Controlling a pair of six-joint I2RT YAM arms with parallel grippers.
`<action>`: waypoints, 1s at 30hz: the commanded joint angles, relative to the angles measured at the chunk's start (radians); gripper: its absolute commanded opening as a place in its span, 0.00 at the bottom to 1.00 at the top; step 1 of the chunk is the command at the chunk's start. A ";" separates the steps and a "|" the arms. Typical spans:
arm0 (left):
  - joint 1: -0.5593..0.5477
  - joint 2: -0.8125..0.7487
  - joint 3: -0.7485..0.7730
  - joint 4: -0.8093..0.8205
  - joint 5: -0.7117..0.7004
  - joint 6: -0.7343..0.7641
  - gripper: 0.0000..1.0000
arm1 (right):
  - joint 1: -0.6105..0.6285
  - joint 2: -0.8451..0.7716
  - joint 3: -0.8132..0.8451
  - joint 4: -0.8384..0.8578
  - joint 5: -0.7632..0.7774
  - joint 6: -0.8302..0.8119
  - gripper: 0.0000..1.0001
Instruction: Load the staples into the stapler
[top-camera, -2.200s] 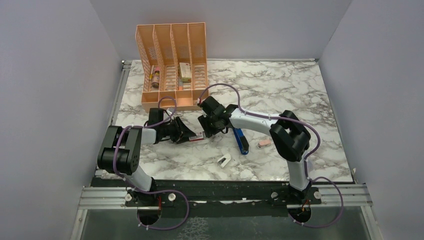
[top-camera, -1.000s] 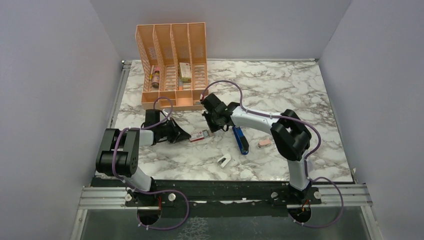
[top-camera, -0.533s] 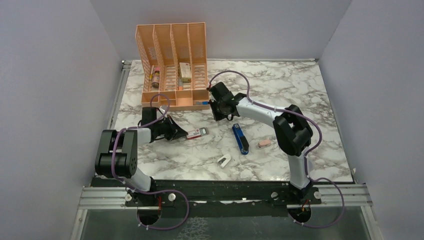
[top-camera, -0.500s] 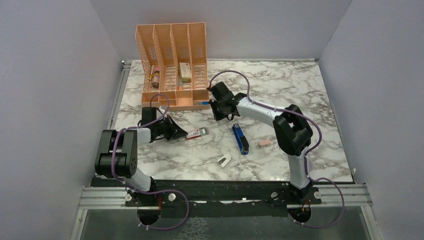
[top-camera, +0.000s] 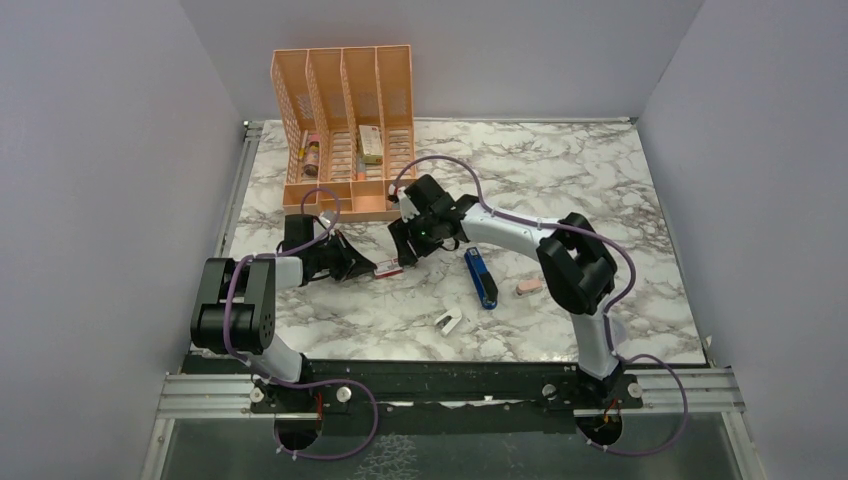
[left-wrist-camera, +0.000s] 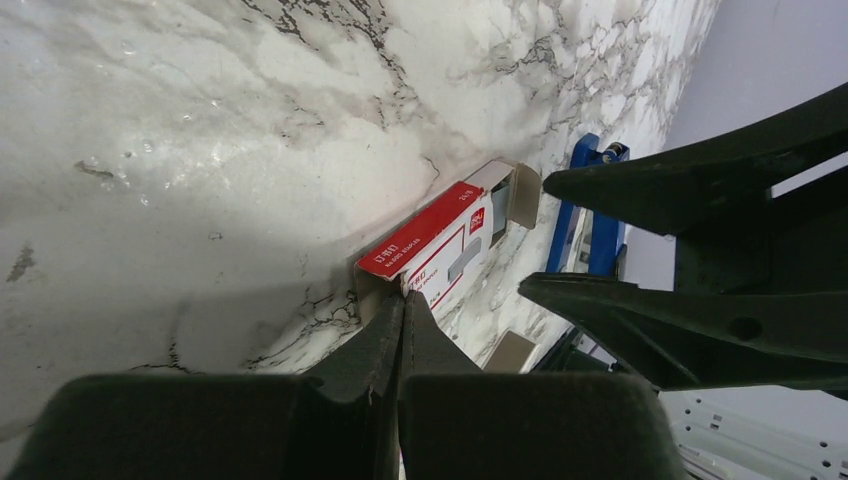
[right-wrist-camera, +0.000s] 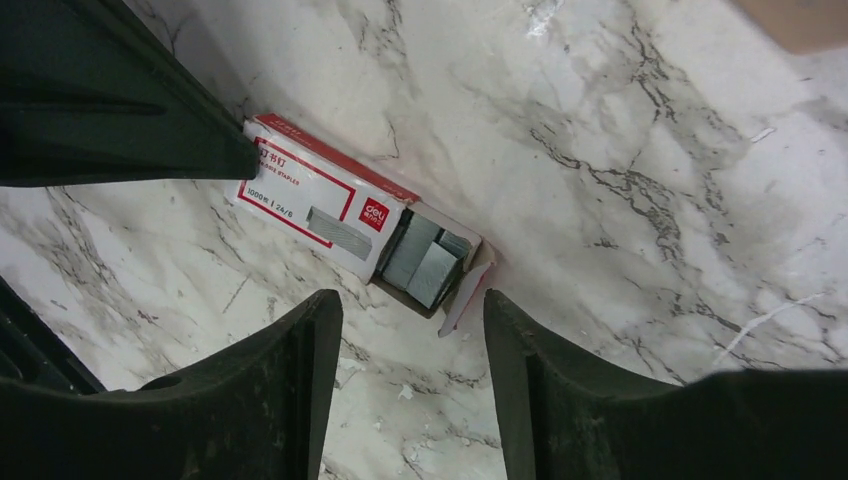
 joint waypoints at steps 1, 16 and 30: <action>0.003 0.010 -0.007 0.031 0.028 -0.004 0.00 | -0.002 0.056 0.049 -0.049 -0.021 -0.005 0.54; 0.003 -0.001 0.003 0.007 0.014 0.002 0.00 | -0.002 0.071 0.081 -0.083 0.135 0.025 0.01; 0.058 -0.038 0.014 -0.071 -0.037 0.027 0.00 | -0.059 0.064 0.071 -0.052 0.297 0.030 0.01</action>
